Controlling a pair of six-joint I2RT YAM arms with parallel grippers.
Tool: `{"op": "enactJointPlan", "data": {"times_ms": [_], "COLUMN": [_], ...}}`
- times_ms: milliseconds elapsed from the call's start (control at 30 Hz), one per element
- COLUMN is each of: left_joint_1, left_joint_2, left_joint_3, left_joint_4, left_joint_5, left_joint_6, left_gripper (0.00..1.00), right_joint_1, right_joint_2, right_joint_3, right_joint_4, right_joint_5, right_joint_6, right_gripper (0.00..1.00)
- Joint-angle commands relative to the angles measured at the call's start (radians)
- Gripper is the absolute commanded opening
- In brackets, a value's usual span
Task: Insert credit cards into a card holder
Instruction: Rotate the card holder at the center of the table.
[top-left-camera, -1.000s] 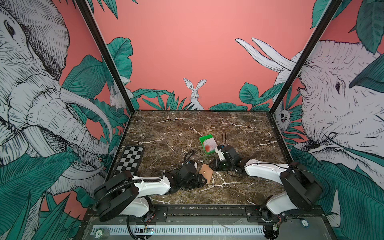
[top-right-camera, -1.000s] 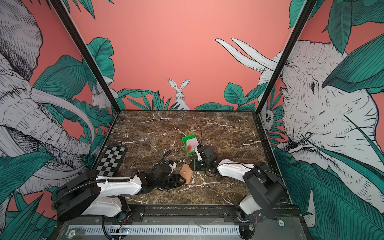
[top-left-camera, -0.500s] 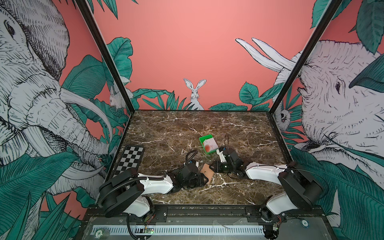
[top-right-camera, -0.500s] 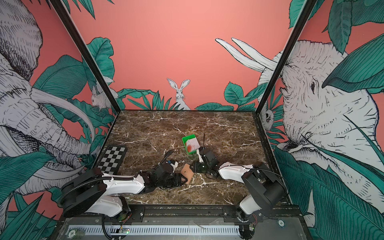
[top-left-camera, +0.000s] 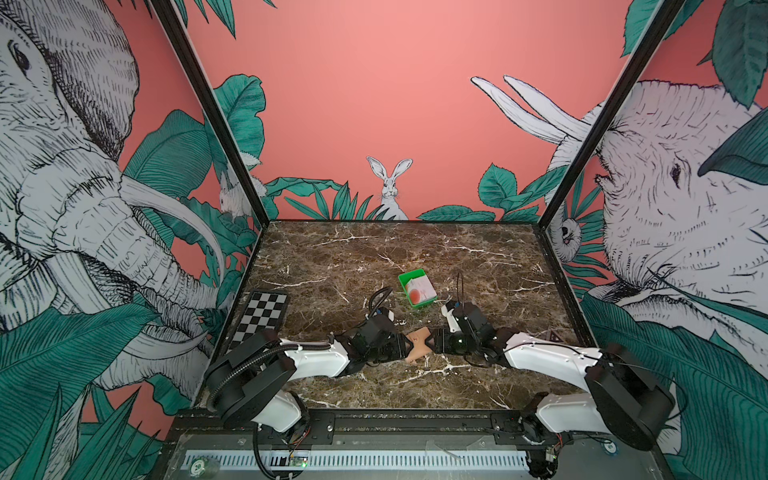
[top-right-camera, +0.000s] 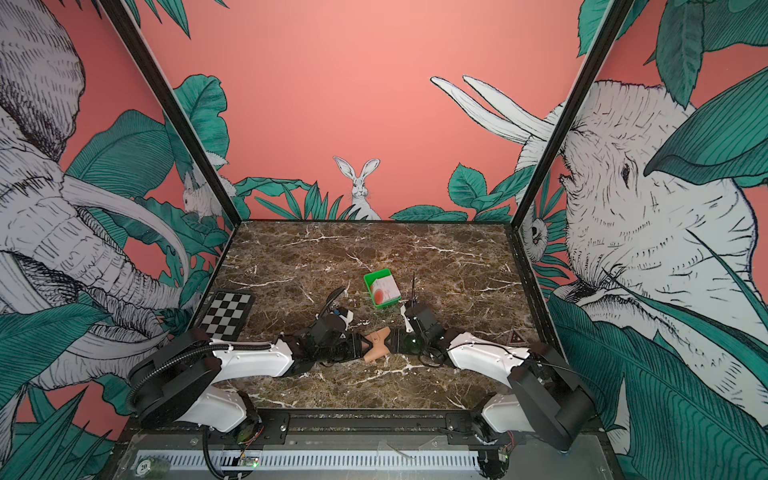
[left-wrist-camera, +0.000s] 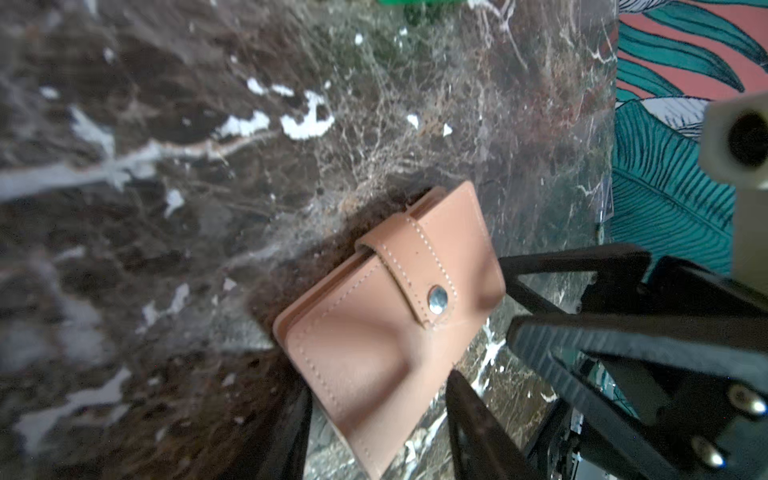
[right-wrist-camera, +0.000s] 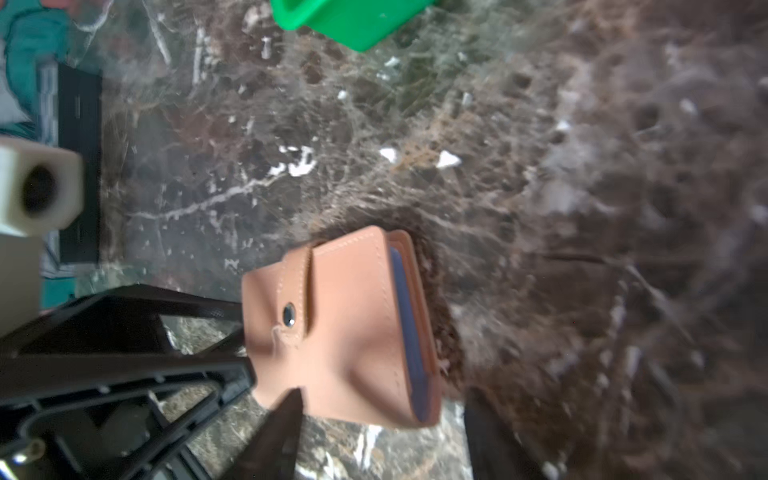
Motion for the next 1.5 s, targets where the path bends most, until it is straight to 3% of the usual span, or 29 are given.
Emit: {"op": "enactJointPlan", "data": {"times_ms": [0, 133, 267, 400, 567, 733, 933, 1133, 1267, 1467], "left_joint_1": [0.003, 0.004, 0.003, 0.001, -0.029, -0.049, -0.068, -0.077, -0.078, -0.078], "left_joint_2": [-0.034, -0.069, -0.096, -0.111, -0.129, -0.139, -0.109, -0.094, -0.078, -0.026], "left_joint_3": [0.030, 0.016, -0.001, -0.011, -0.017, -0.042, -0.035, -0.054, -0.052, -0.047], "left_joint_4": [-0.071, -0.099, -0.110, -0.119, -0.158, -0.153, -0.132, -0.091, -0.093, -0.029], "left_joint_5": [-0.014, -0.012, 0.000, 0.031, 0.039, 0.017, 0.002, -0.001, -0.010, -0.014], "left_joint_6": [0.046, 0.052, 0.054, 0.046, 0.034, 0.019, 0.019, -0.015, -0.021, -0.049], "left_gripper": [0.53, 0.53, 0.53, 0.53, 0.53, 0.53, 0.52, 0.51, 0.51, 0.51], "right_joint_1": [0.004, 0.006, 0.005, 0.005, 0.005, -0.008, -0.031, -0.043, -0.043, -0.043], "right_joint_2": [-0.040, -0.062, -0.048, -0.066, -0.091, -0.094, -0.005, 0.074, 0.135, 0.180], "right_joint_3": [0.055, 0.096, 0.142, 0.126, 0.097, 0.104, 0.137, 0.202, 0.225, 0.208], "right_joint_4": [-0.142, -0.236, -0.321, -0.293, -0.211, -0.175, -0.122, -0.145, -0.099, -0.045], "right_joint_5": [0.084, 0.136, 0.159, 0.155, 0.114, 0.136, 0.083, 0.083, -0.016, -0.045], "right_joint_6": [-0.031, -0.039, -0.060, -0.060, -0.115, -0.139, -0.144, -0.186, -0.189, -0.152], "right_gripper": [0.74, 0.87, 0.87, 0.87, 0.78, 0.55, 0.50, 0.32, 0.33, 0.34]}}
